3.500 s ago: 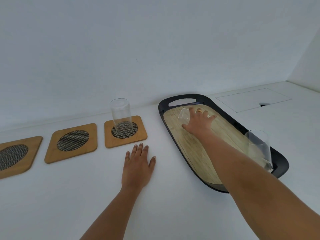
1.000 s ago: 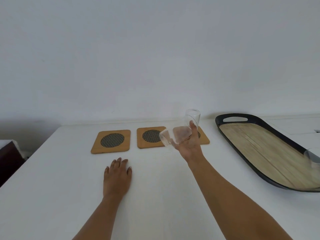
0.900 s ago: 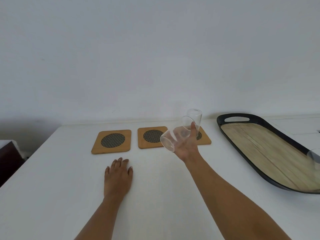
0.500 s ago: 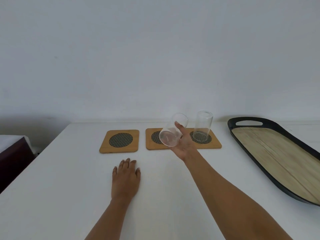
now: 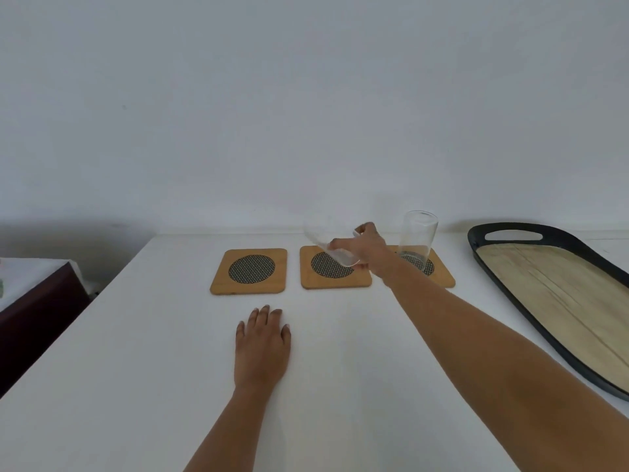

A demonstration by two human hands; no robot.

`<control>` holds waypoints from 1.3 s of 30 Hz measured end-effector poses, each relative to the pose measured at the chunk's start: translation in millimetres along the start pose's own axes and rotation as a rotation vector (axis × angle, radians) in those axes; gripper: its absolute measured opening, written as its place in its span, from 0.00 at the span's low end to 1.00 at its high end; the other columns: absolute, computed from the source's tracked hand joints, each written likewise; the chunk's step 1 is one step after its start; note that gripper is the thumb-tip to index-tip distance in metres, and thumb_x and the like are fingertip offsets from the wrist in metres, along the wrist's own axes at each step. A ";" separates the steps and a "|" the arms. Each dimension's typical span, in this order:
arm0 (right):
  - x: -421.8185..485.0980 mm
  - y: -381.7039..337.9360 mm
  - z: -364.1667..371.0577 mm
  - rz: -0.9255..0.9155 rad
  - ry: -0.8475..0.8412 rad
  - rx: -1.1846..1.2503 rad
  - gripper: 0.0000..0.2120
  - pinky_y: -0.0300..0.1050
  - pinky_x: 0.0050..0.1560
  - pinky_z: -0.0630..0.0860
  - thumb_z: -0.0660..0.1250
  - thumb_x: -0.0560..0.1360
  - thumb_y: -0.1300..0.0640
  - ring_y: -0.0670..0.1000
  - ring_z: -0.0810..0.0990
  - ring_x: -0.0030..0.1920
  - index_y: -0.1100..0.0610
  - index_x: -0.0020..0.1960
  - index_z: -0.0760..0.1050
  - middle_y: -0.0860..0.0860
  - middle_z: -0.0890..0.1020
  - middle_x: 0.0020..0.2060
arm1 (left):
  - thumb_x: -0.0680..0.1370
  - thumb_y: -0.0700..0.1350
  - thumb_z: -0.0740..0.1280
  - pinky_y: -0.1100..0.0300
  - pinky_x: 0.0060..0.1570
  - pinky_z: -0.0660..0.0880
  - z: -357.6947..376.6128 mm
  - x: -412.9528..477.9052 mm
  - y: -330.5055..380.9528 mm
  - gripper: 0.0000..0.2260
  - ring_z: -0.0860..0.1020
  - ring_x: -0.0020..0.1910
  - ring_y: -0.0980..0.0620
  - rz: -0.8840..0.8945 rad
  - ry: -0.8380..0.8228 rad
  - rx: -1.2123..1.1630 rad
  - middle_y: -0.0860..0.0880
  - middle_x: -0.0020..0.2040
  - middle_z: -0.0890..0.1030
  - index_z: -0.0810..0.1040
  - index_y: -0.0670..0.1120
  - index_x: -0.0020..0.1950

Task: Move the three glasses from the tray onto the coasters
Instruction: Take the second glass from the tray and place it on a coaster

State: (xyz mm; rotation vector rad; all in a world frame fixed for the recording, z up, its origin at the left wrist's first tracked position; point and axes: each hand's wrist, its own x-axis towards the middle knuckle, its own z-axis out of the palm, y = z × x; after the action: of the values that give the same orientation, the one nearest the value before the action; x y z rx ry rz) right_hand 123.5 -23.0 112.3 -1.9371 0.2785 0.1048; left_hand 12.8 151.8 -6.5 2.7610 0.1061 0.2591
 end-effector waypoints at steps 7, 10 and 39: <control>21.4 -14.7 -3.1 -0.324 0.171 -0.351 0.34 0.46 0.64 0.68 0.75 0.66 0.53 0.56 0.70 0.65 0.57 0.68 0.65 0.58 0.66 0.65 | 0.80 0.49 0.52 0.50 0.74 0.54 1.2 0.0 -0.4 0.19 0.58 0.75 0.50 -0.005 0.004 0.000 0.48 0.75 0.63 0.62 0.48 0.71; 24.7 -20.1 -1.3 -0.395 0.191 -0.435 0.35 0.47 0.64 0.66 0.75 0.67 0.54 0.57 0.70 0.65 0.57 0.68 0.63 0.59 0.73 0.62 | 0.80 0.49 0.53 0.49 0.74 0.54 1.3 -0.2 -0.3 0.19 0.58 0.75 0.50 -0.004 0.009 -0.005 0.48 0.74 0.63 0.63 0.47 0.71; 46.9 6.1 26.2 -0.565 0.184 -0.611 0.24 0.50 0.67 0.67 0.65 0.77 0.53 0.52 0.57 0.76 0.56 0.71 0.64 0.57 0.62 0.75 | 0.80 0.49 0.53 0.50 0.75 0.55 2.1 0.1 -0.2 0.19 0.59 0.75 0.50 -0.005 0.019 -0.009 0.48 0.74 0.64 0.63 0.48 0.71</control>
State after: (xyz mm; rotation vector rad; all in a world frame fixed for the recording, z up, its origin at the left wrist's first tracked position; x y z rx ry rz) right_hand 169.0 -7.7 87.4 -2.5624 -0.2188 -0.4071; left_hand 13.3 151.2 -8.5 2.7495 0.1167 0.2841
